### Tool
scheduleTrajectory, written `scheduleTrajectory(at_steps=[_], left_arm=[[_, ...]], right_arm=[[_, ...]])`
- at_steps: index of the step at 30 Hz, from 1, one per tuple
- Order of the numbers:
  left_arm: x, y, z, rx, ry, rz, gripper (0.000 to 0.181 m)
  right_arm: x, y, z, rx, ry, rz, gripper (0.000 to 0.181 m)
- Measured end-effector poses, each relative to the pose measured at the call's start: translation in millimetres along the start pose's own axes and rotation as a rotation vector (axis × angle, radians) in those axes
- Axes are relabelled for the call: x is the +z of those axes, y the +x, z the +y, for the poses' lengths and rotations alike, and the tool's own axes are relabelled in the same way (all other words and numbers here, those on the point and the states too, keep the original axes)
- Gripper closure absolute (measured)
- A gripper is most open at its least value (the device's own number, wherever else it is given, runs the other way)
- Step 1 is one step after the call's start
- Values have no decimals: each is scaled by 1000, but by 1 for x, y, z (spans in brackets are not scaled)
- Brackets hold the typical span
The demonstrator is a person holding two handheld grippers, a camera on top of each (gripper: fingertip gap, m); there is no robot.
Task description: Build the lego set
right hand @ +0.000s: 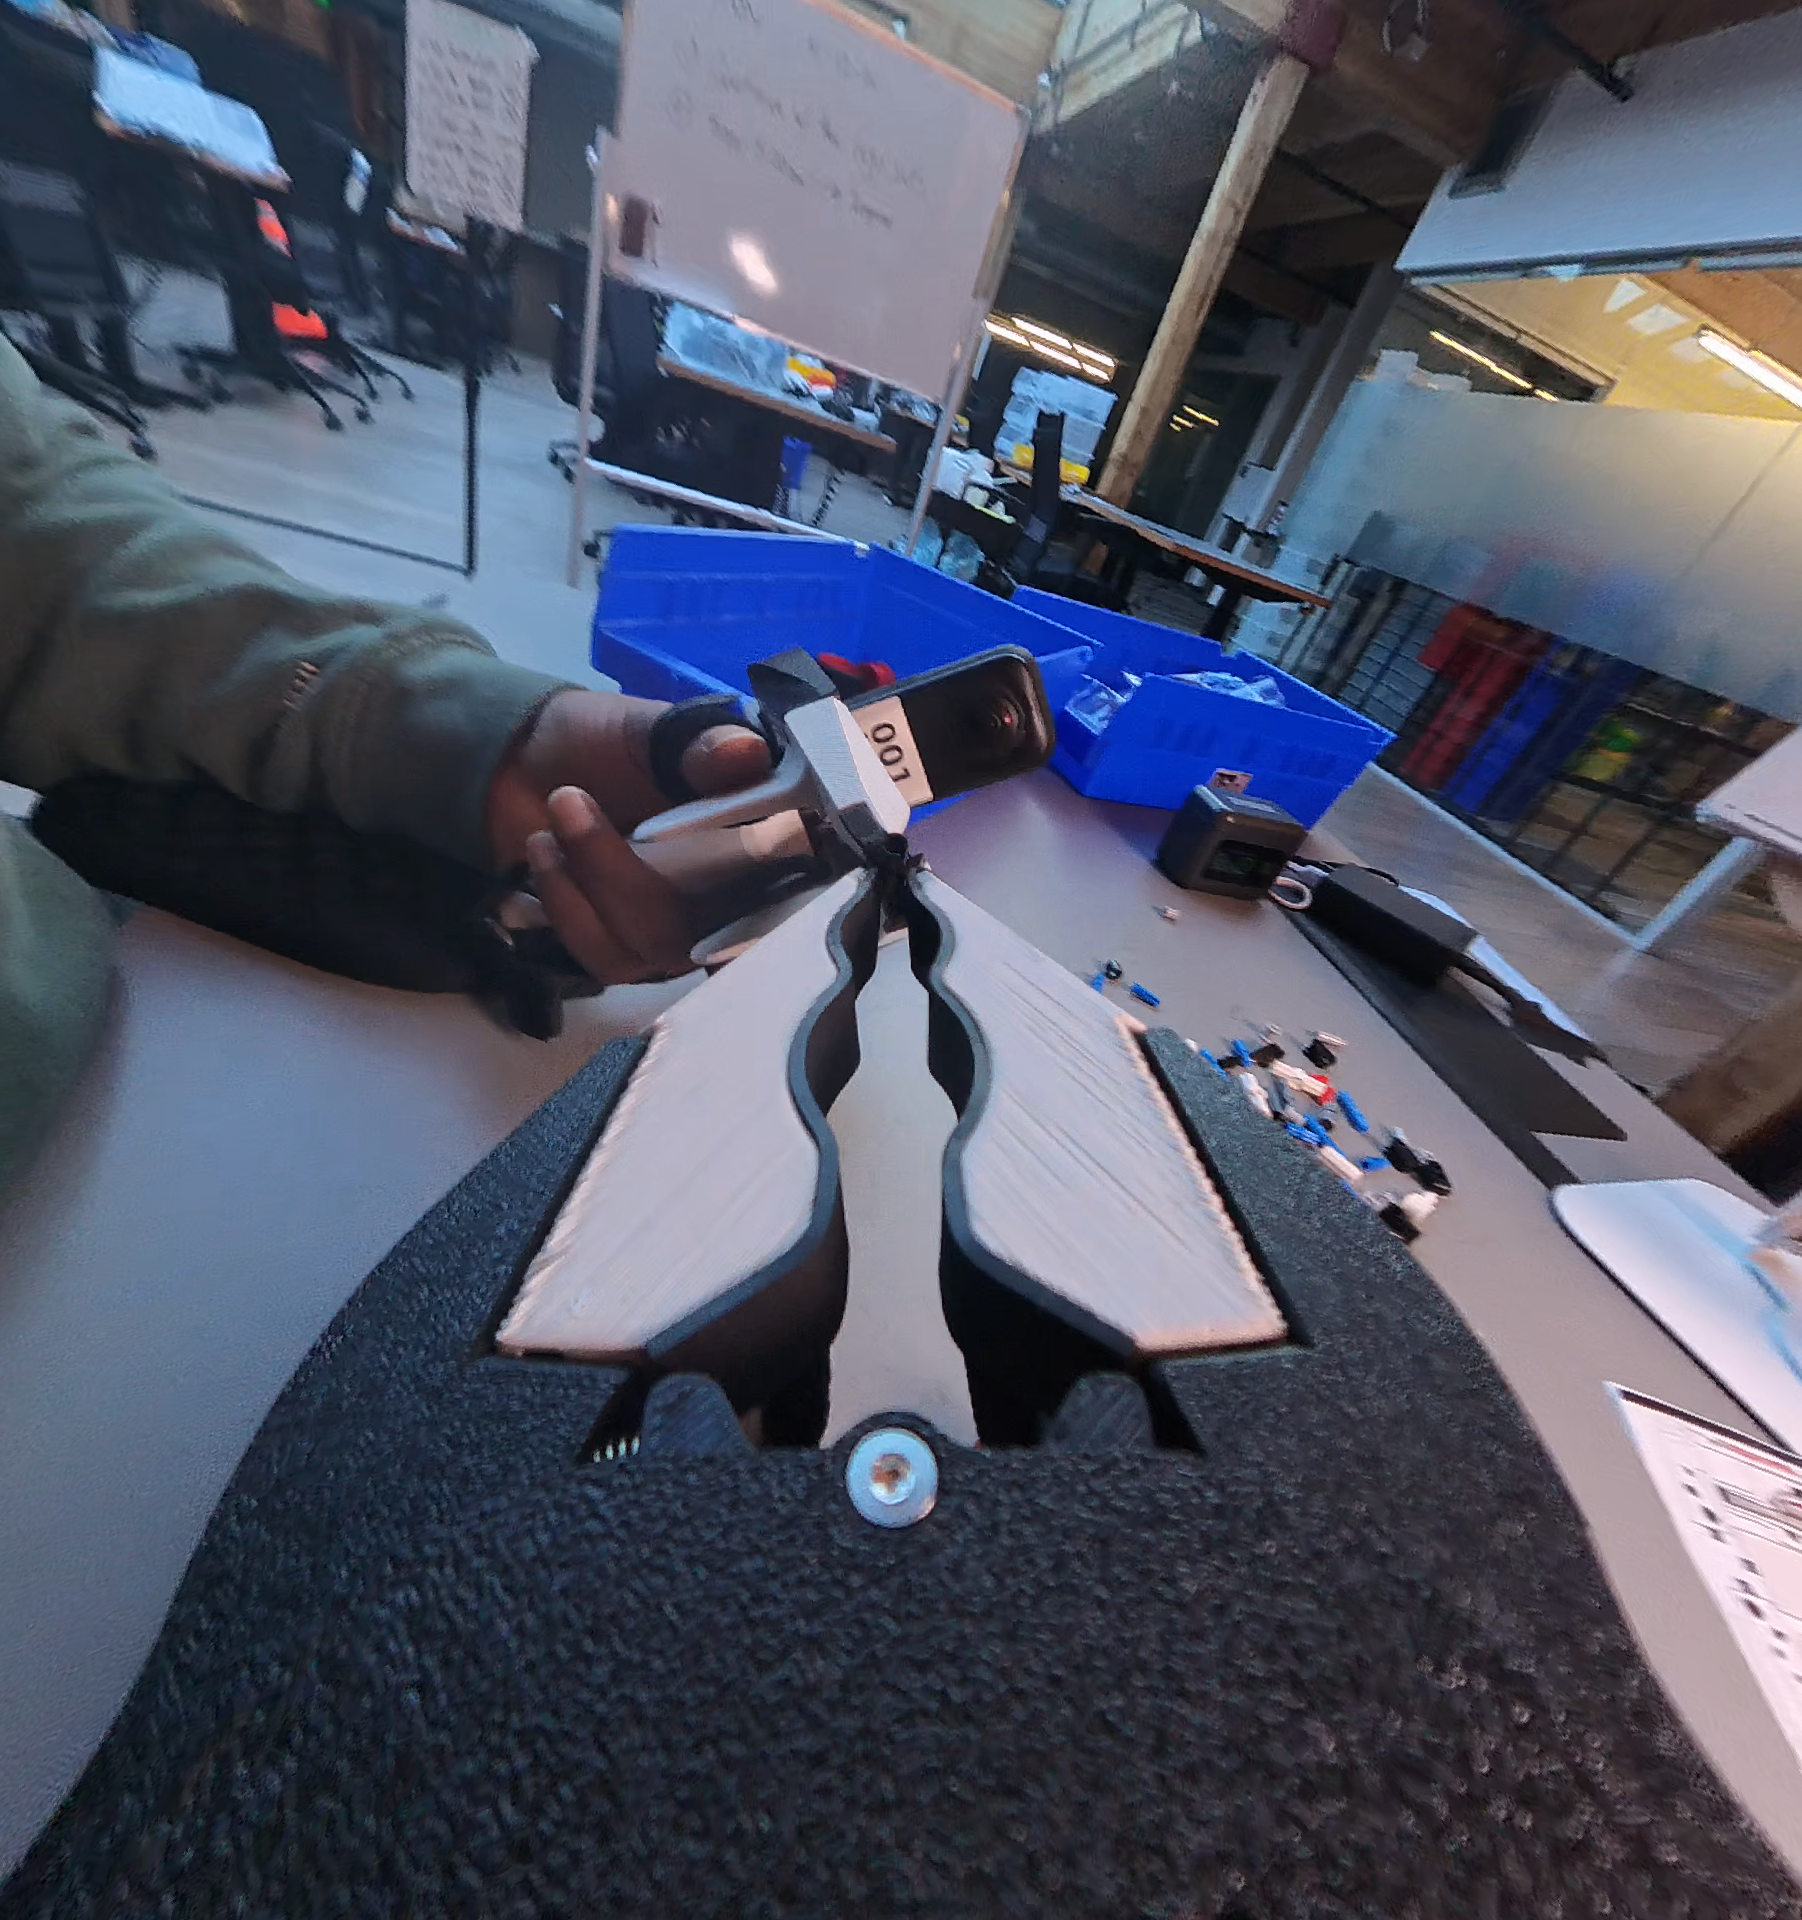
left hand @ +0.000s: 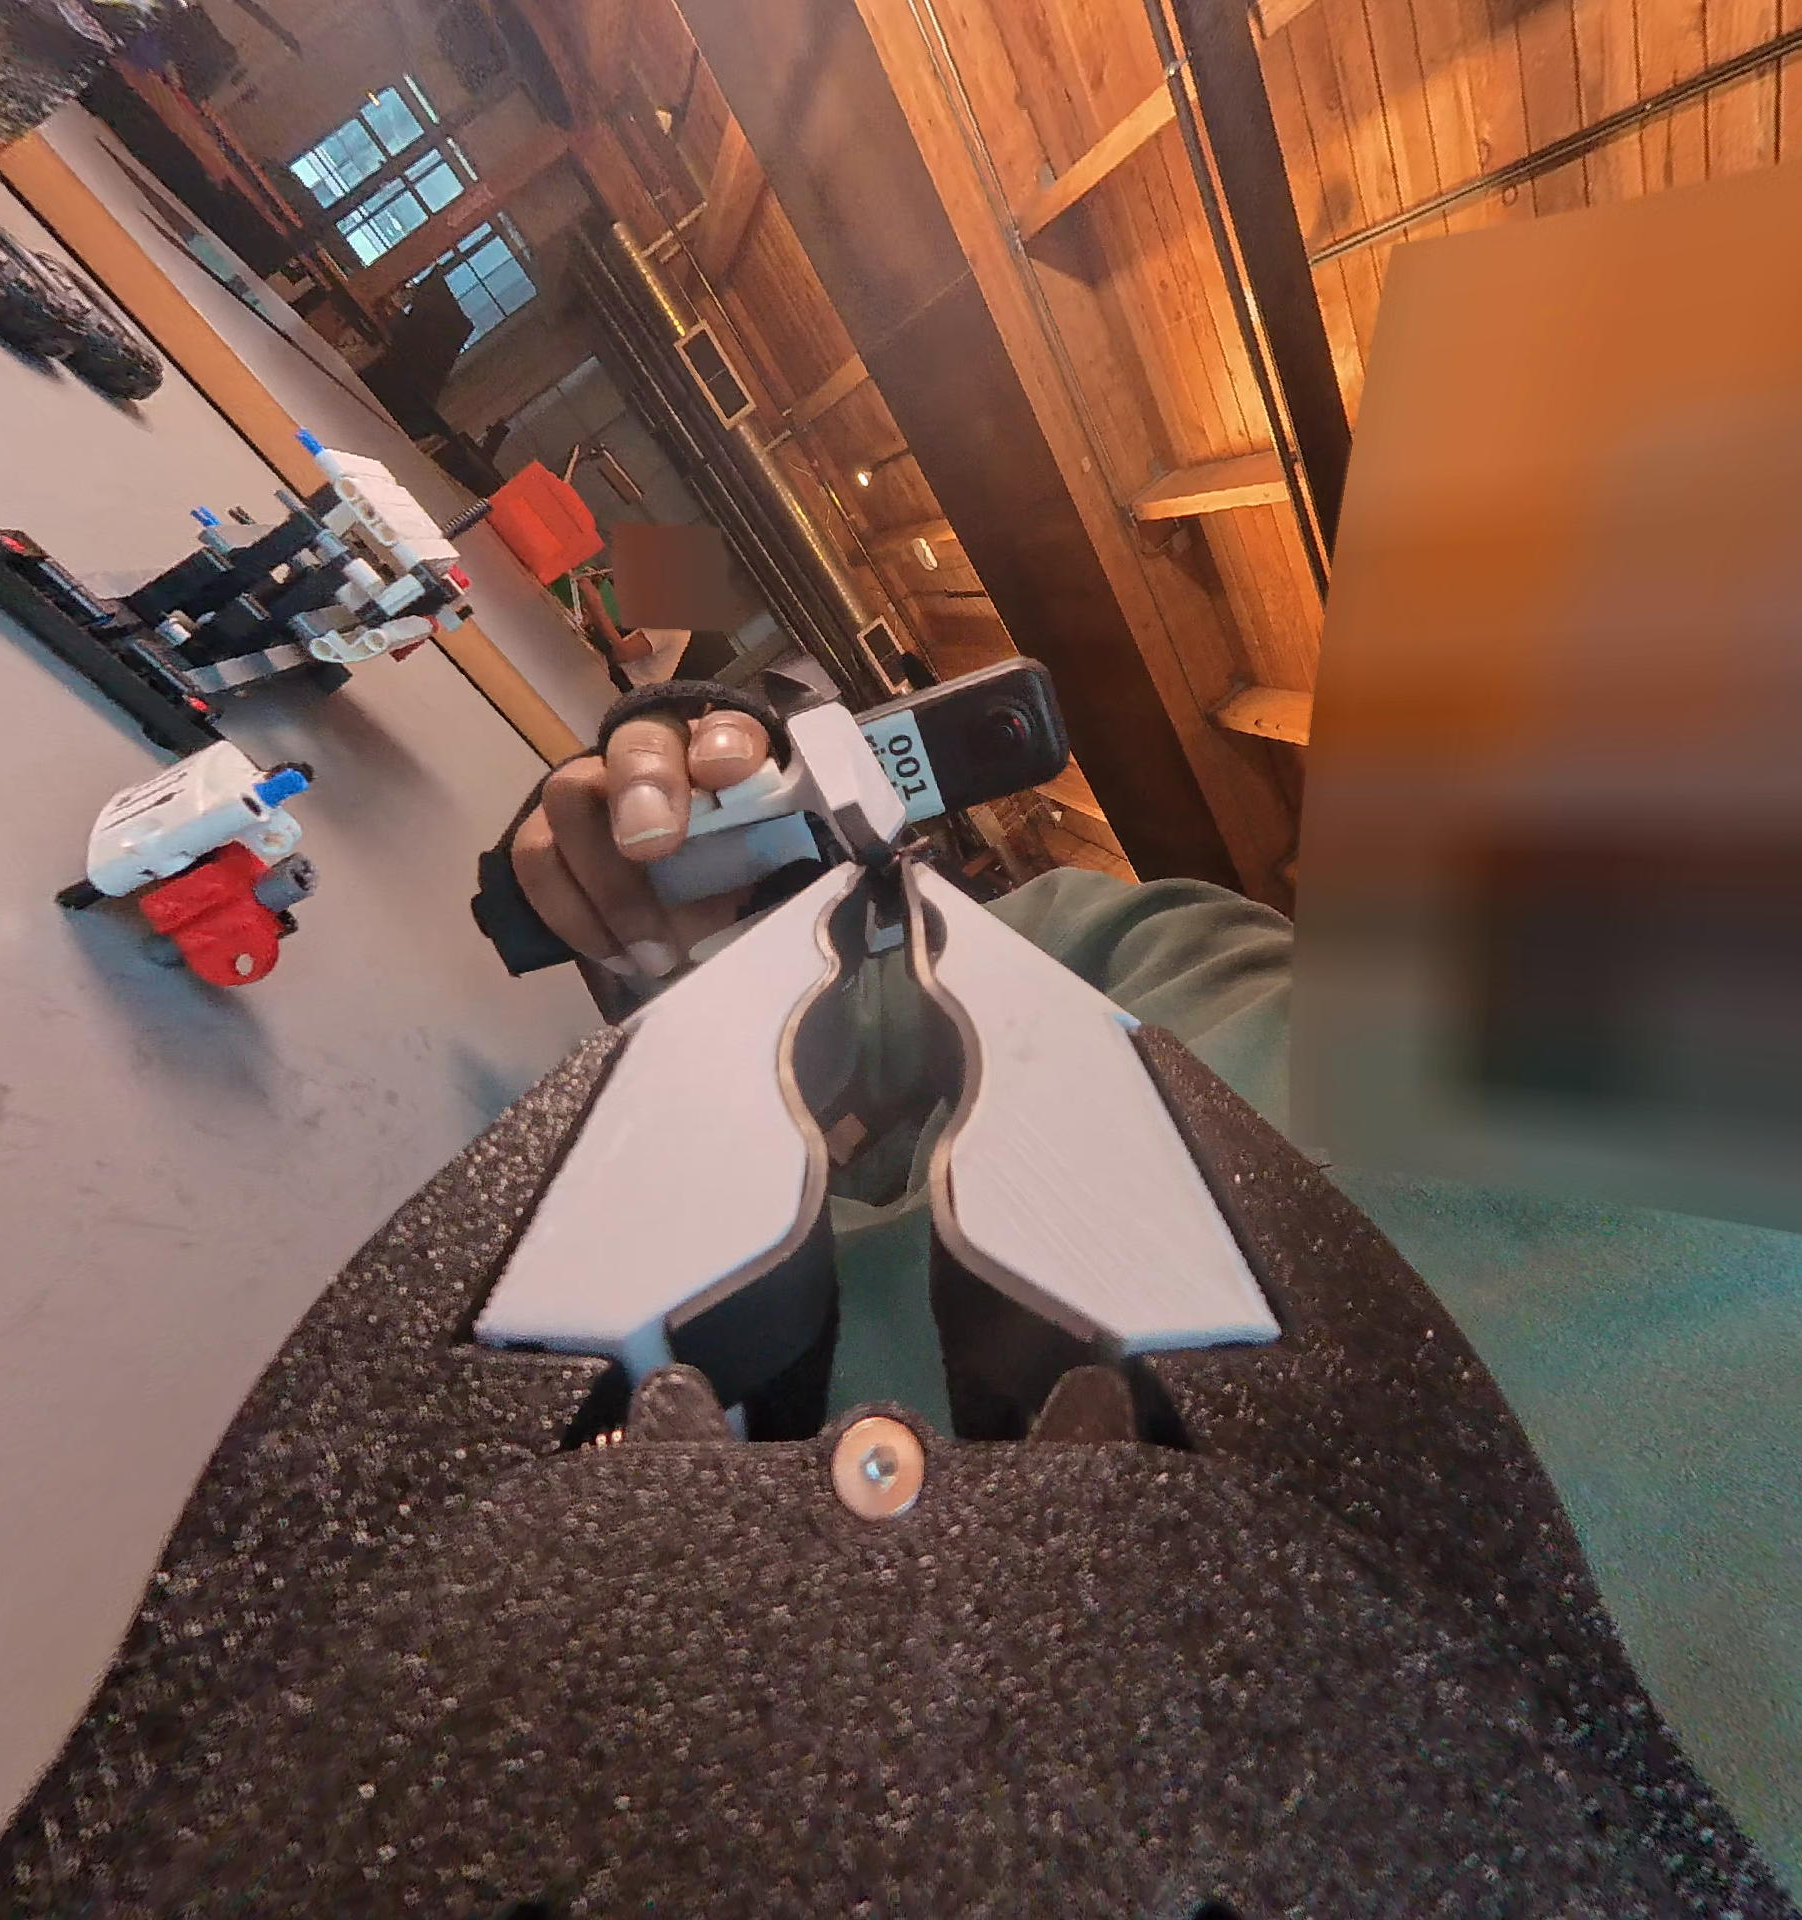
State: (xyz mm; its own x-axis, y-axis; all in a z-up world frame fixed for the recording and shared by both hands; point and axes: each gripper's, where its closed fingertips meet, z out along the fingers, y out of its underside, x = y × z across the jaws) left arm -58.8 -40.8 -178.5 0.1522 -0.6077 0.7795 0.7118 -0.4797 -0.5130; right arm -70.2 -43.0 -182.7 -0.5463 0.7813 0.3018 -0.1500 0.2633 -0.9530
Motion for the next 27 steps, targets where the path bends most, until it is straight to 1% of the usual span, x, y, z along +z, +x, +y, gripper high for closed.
scheduleTrajectory(at_steps=[3, 7, 10, 14, 16, 18, 19, 27], left_arm=[[-4, -8, -1, -20, 12, -35, 176], [-6, -13, -3, -15, 21, -73, 177], [-7, -14, -5, -9, 25, -80, 178], [-7, -13, -3, -2, 11, -82, 178], [-6, -13, -2, -1, 3, -82, 178], [-6, -13, -2, 0, -1, -80, 178], [-5, -13, -1, 1, -3, -79, 178], [-4, -13, 0, 11, -10, -86, 178]], right_arm=[[2, 3, 8, -48, -53, 30, 176], [2, 6, 14, -51, -87, 40, 176], [1, 6, 16, -47, -96, 30, 175], [-1, 2, 13, -25, -82, -5, 168], [-2, 1, 10, -5, -70, -20, 168], [-3, 1, 8, 17, -63, -26, 176], [-4, 1, 8, 22, -64, -32, 177], [-5, 1, 9, 40, -91, -53, 177]])
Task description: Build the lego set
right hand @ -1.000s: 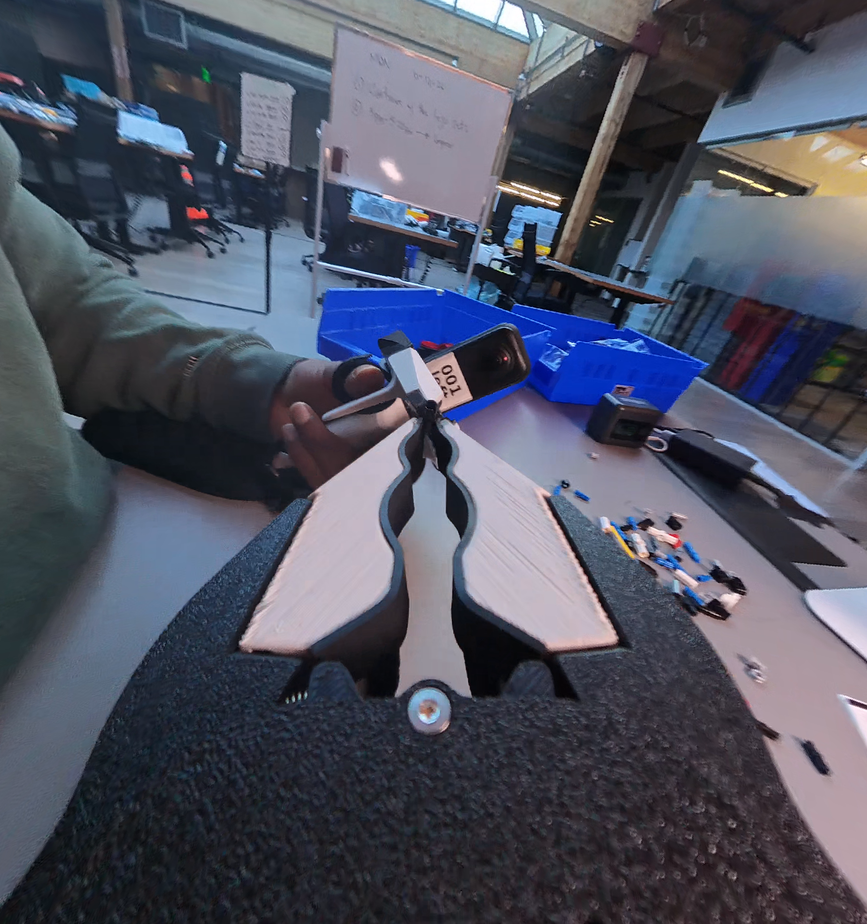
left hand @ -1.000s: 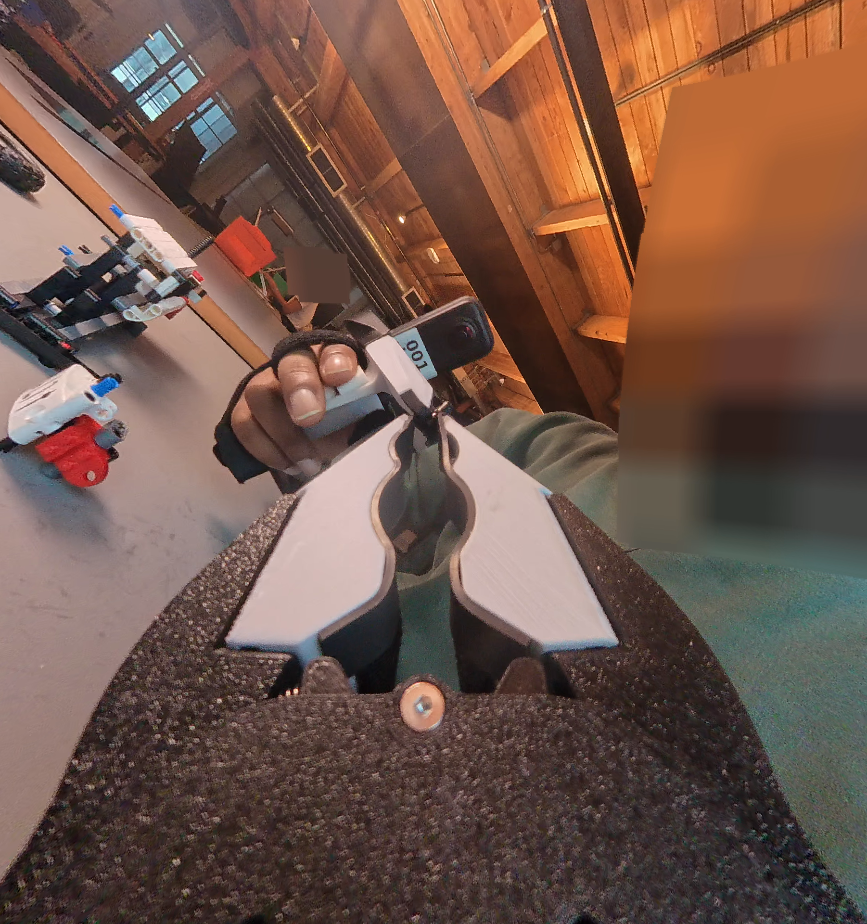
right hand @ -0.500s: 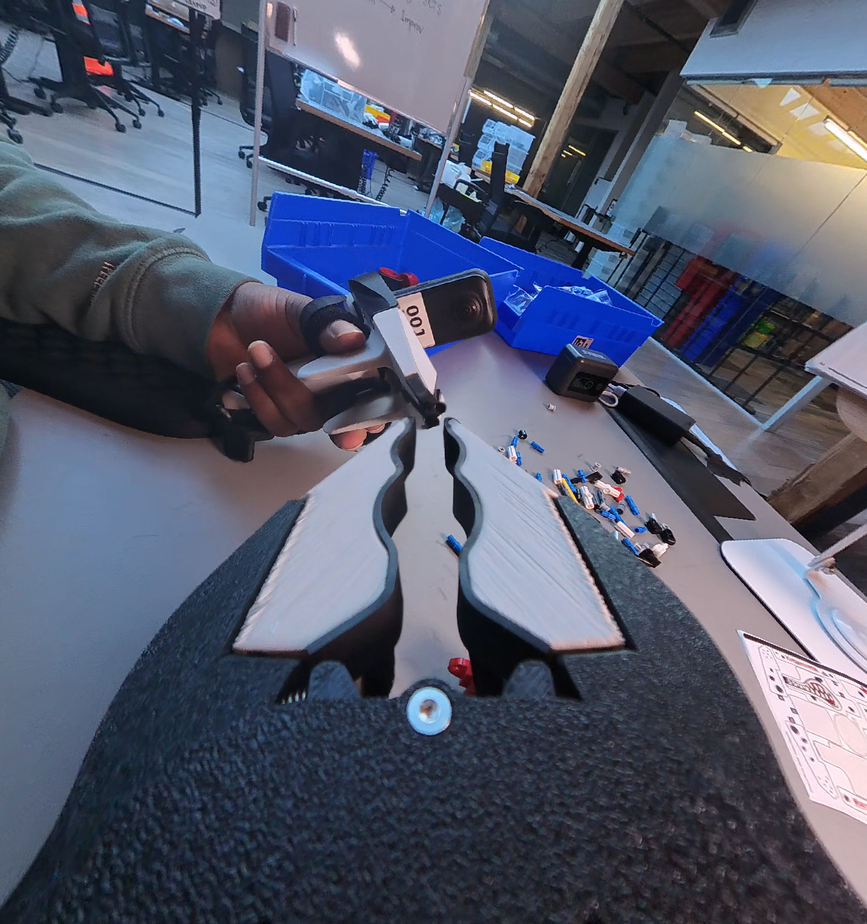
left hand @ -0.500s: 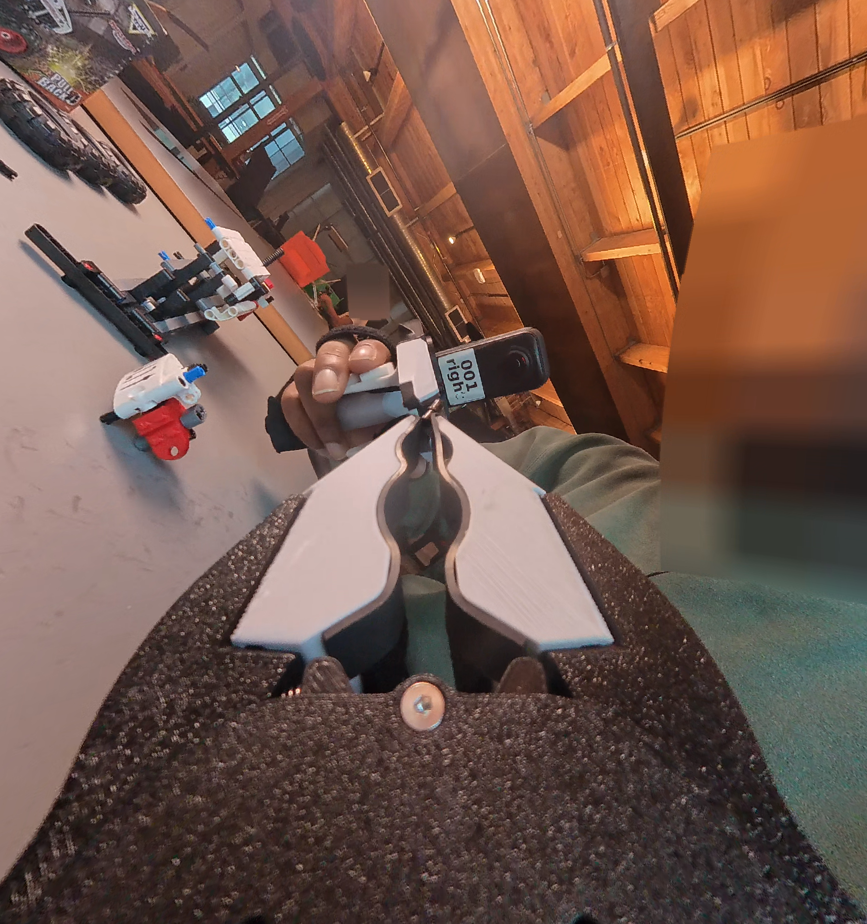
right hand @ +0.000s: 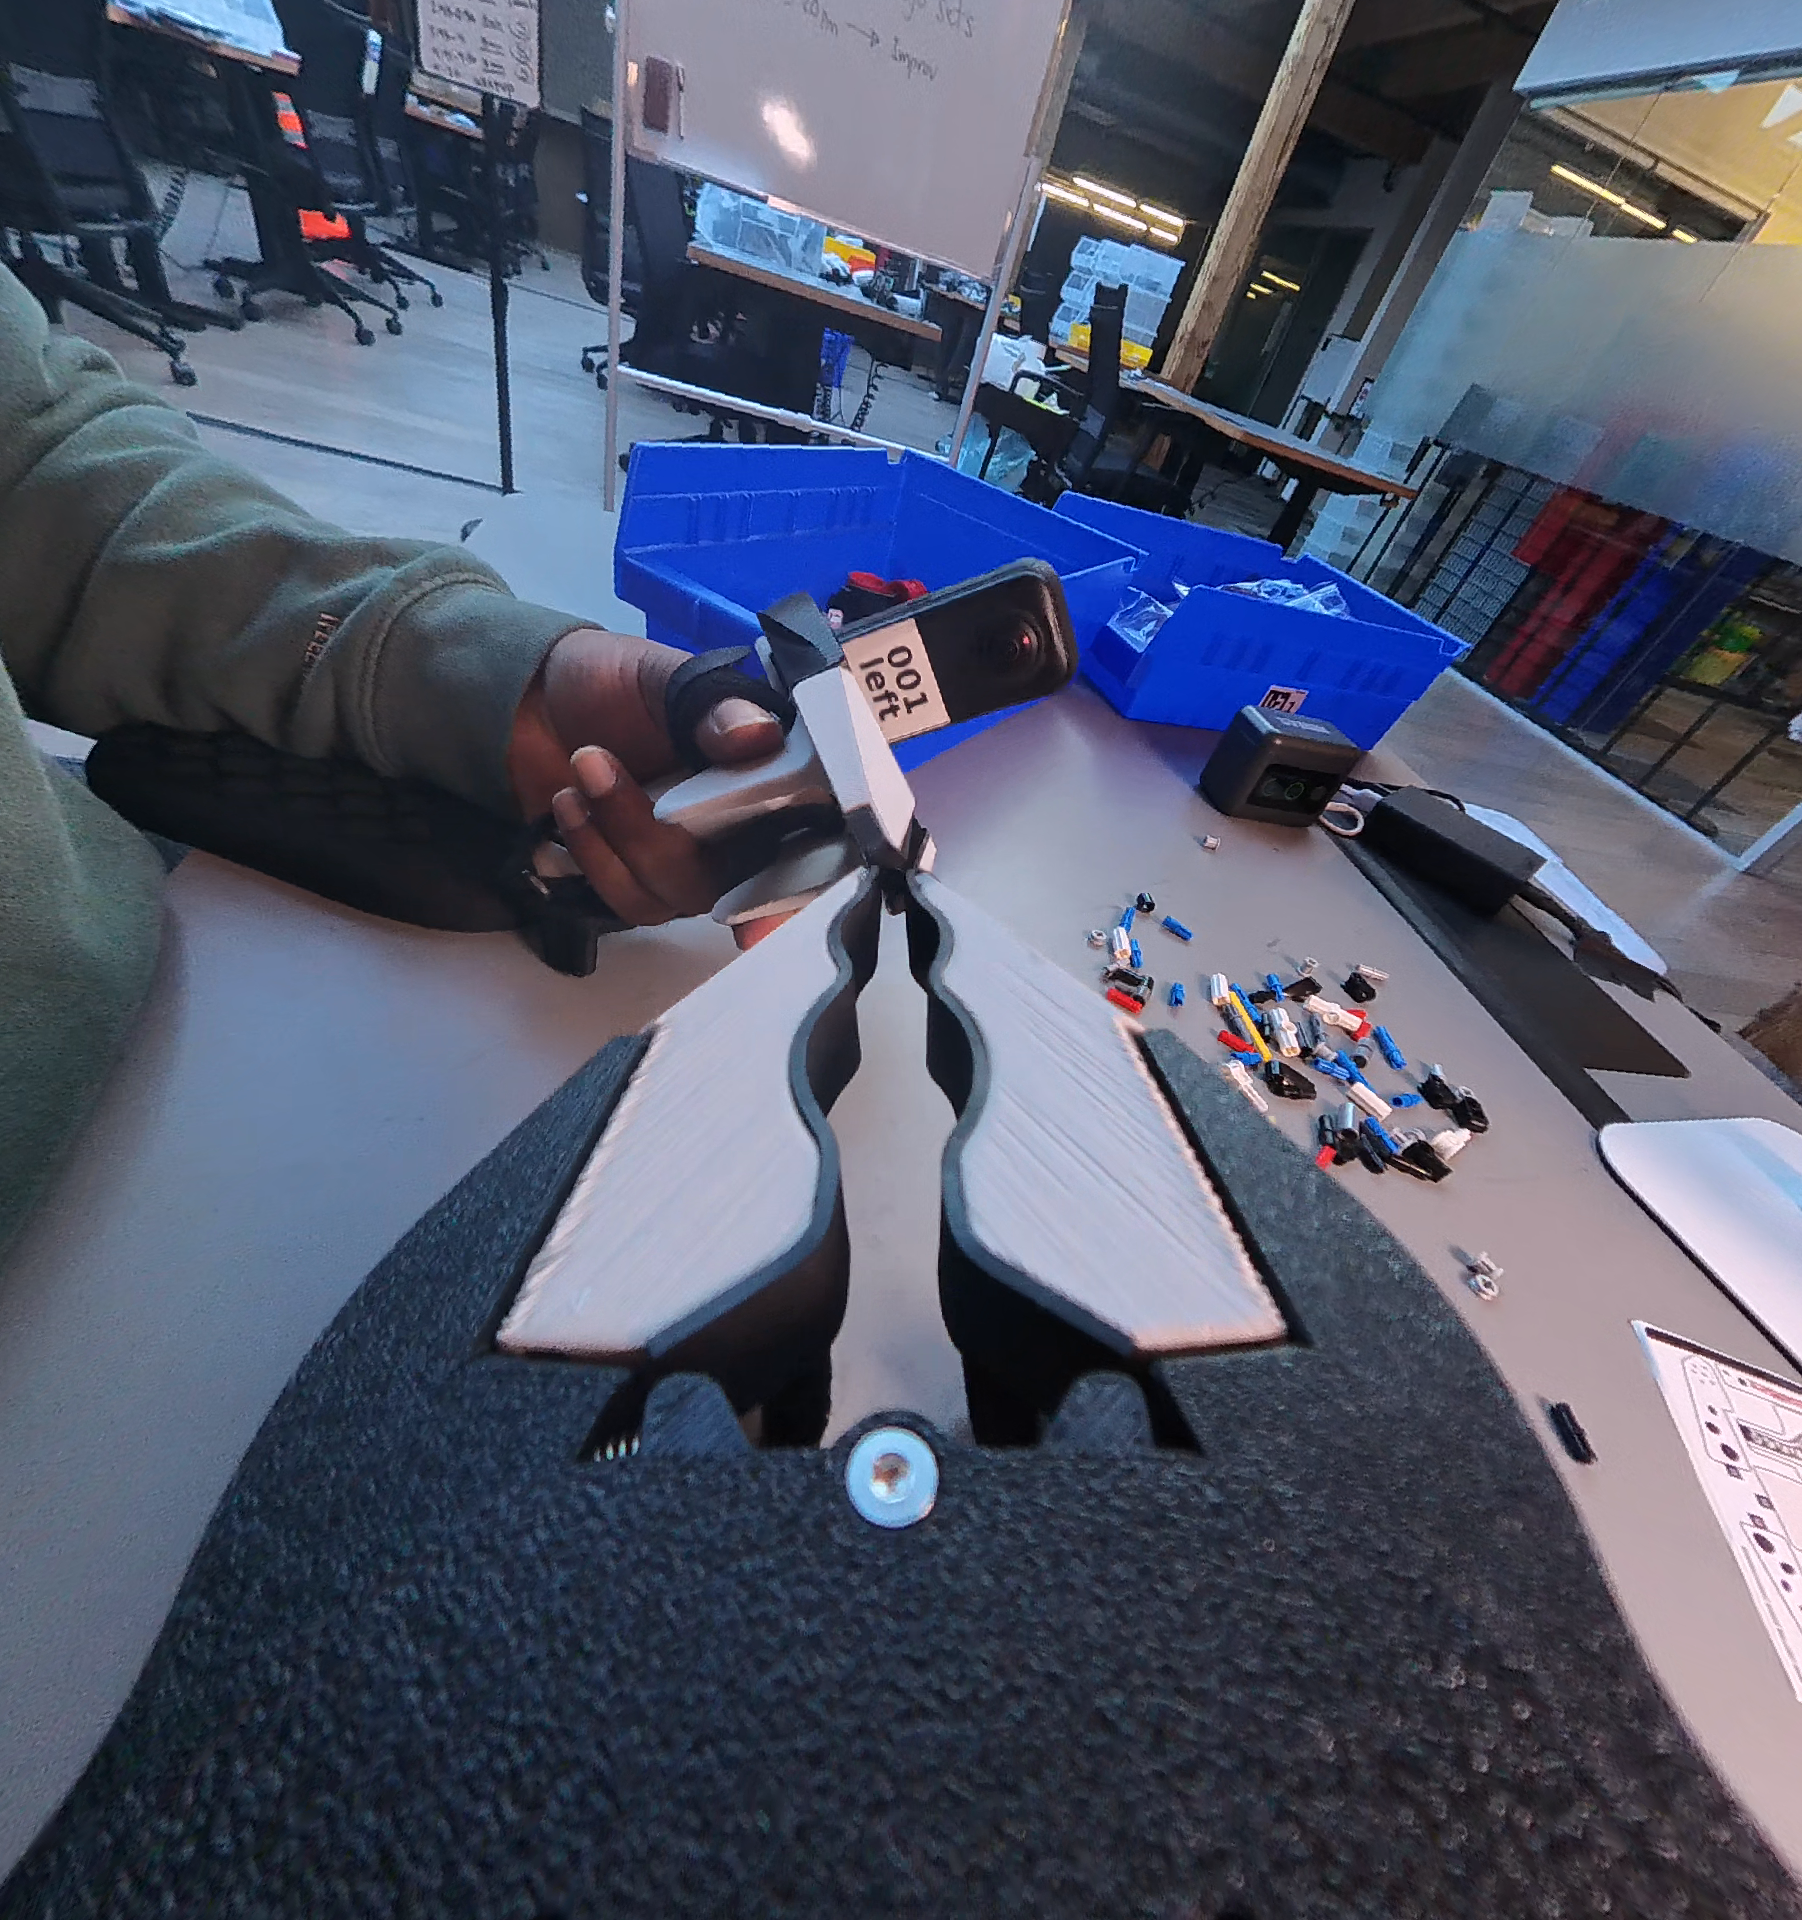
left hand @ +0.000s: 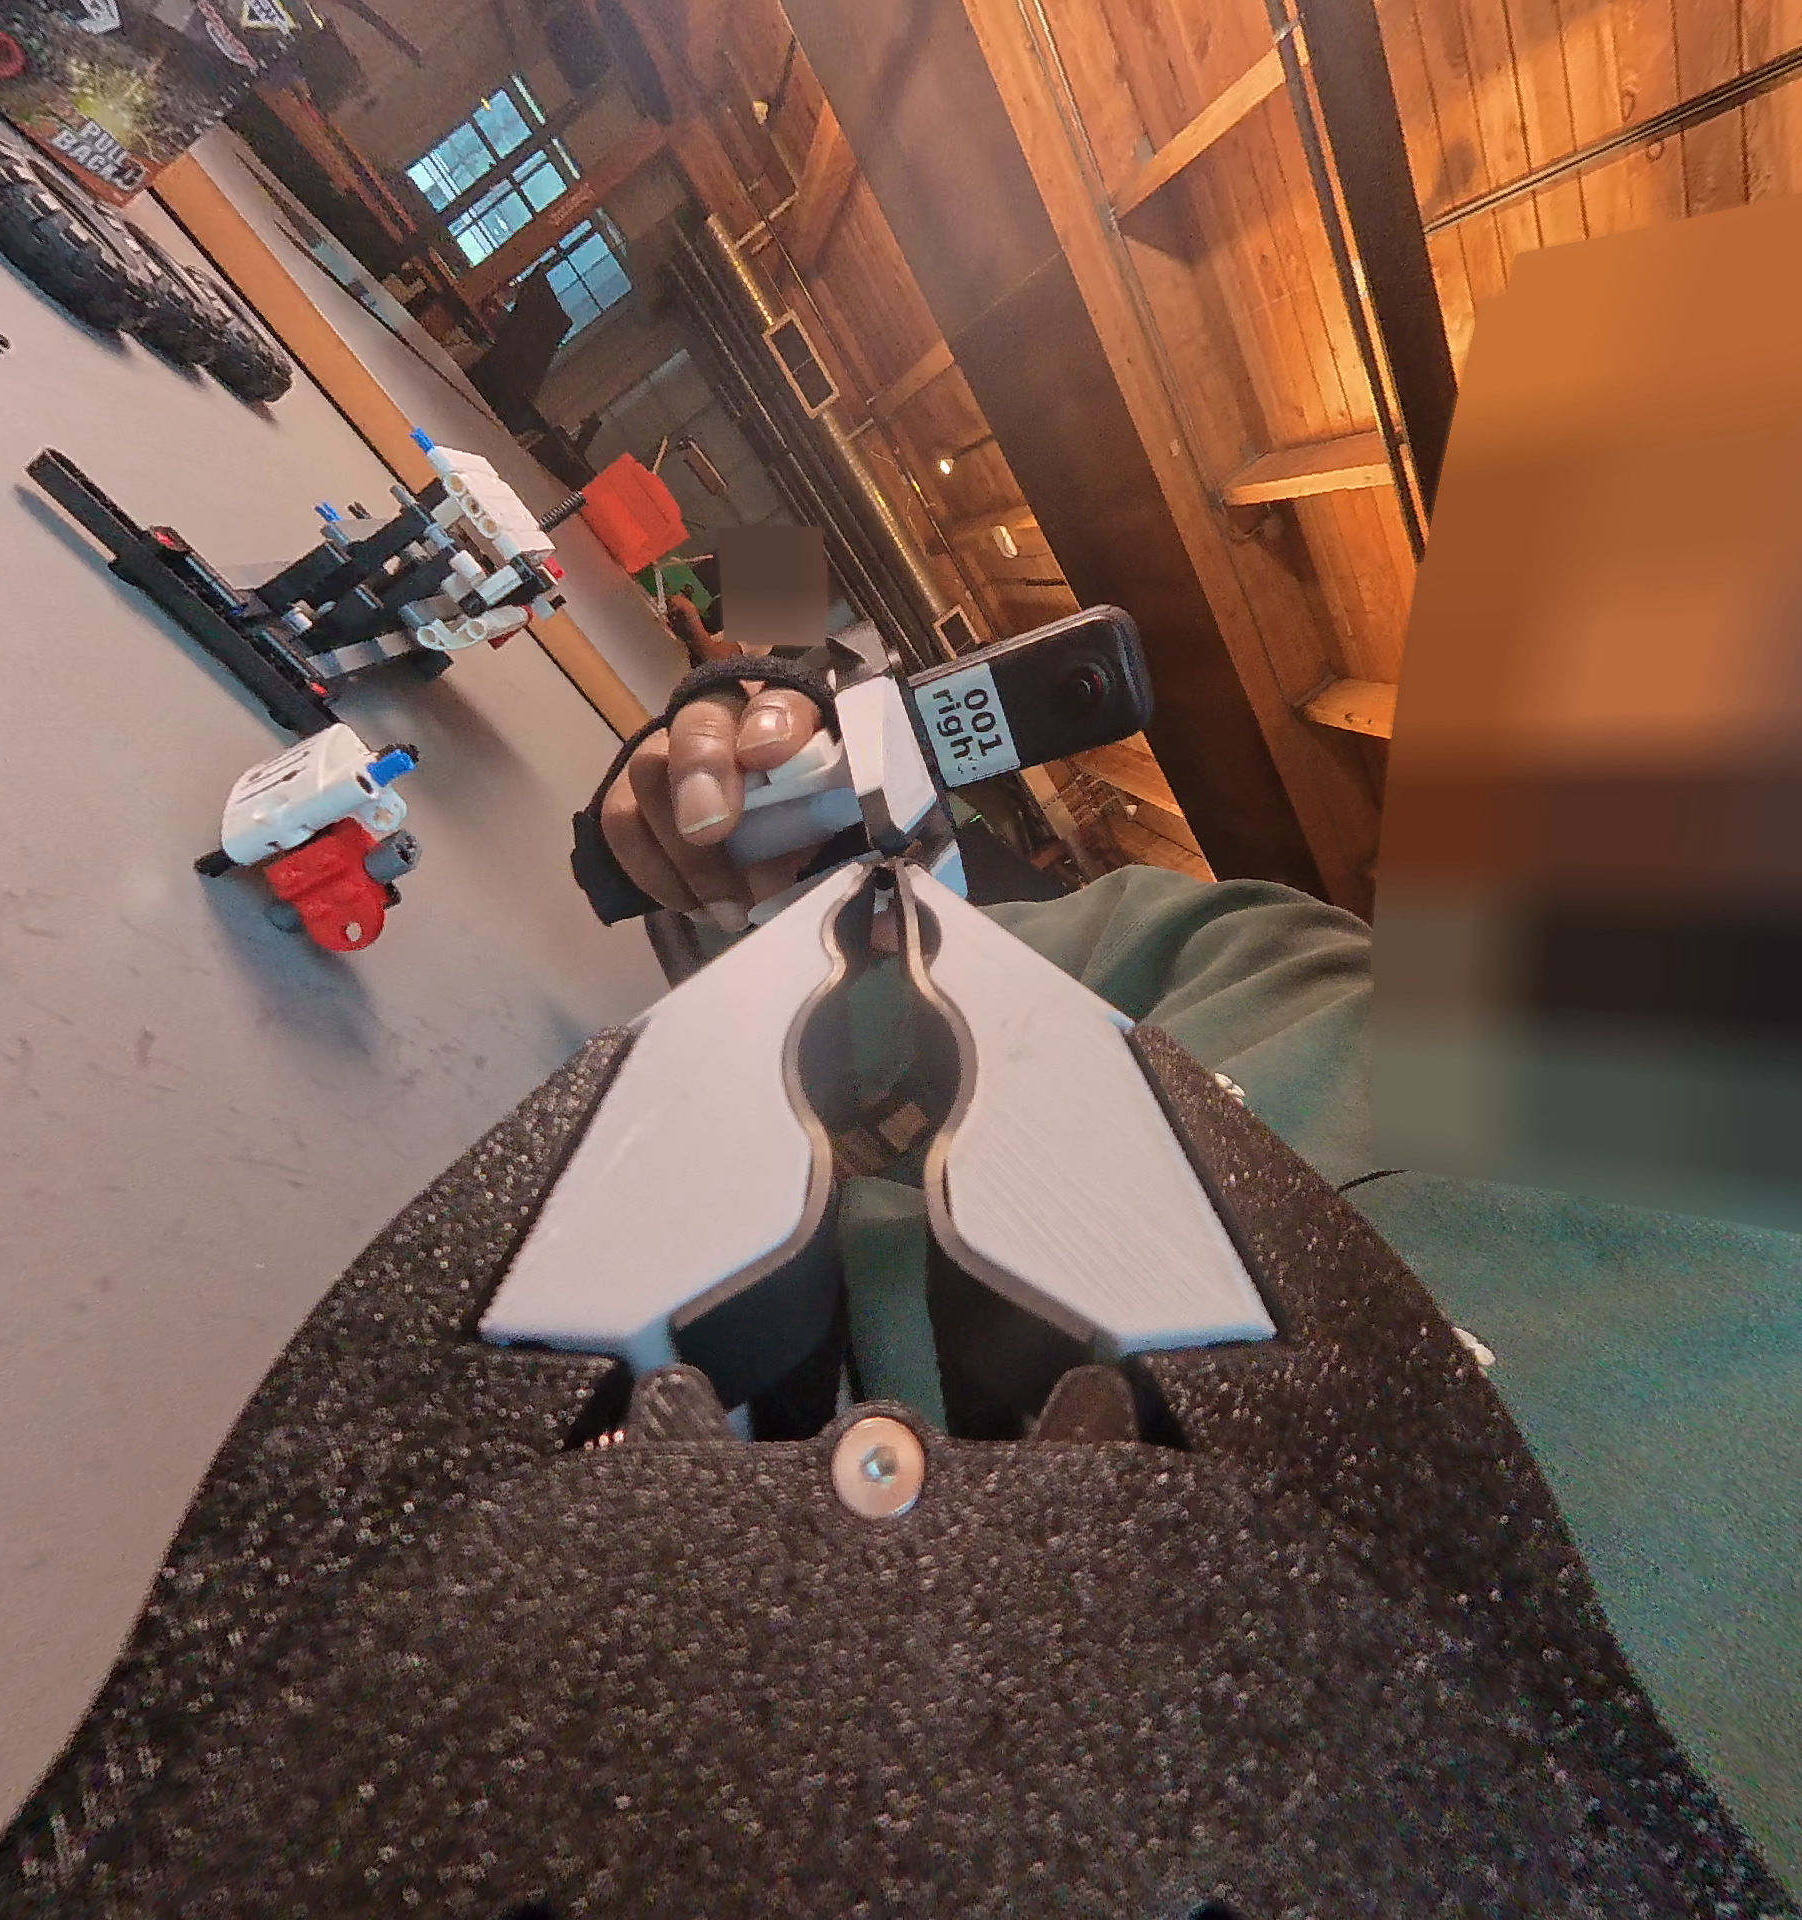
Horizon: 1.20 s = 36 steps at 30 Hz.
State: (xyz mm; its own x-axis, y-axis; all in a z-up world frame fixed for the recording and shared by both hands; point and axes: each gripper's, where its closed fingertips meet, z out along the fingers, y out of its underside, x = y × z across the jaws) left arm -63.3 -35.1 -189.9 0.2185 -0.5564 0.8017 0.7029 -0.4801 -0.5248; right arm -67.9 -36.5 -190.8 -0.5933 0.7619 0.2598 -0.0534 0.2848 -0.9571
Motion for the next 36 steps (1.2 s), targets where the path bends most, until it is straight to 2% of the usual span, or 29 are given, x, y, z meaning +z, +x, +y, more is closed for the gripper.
scheduleTrajectory(at_steps=[4, 8, 12, 14, 18, 22, 28, 36], left_arm=[[-1, -3, -2, 120, -24, -89, 179], [-10, -14, -2, 310, -111, -267, 168], [-29, -45, 13, 548, -346, -548, 162], [-36, -58, 30, 631, -506, -624, 157], [-38, -73, 63, 677, -717, -659, 157], [-33, -81, 81, 696, -811, -659, 158], [-35, -92, 82, 757, -857, -713, 171], [-35, -93, 82, 774, -859, -703, 172]], right_arm=[[-2, 3, 3, 36, -21, -16, 177], [-6, 10, 11, 54, -67, -18, 177], [-9, 8, 28, 60, -160, -55, 177], [-9, 2, 40, 62, -222, -95, 177], [-7, -18, 64, 58, -343, -188, 177], [-4, -32, 80, 58, -427, -249, 177], [3, -41, 96, 60, -529, -301, 177], [3, -40, 106, 15, -651, -346, 178]])
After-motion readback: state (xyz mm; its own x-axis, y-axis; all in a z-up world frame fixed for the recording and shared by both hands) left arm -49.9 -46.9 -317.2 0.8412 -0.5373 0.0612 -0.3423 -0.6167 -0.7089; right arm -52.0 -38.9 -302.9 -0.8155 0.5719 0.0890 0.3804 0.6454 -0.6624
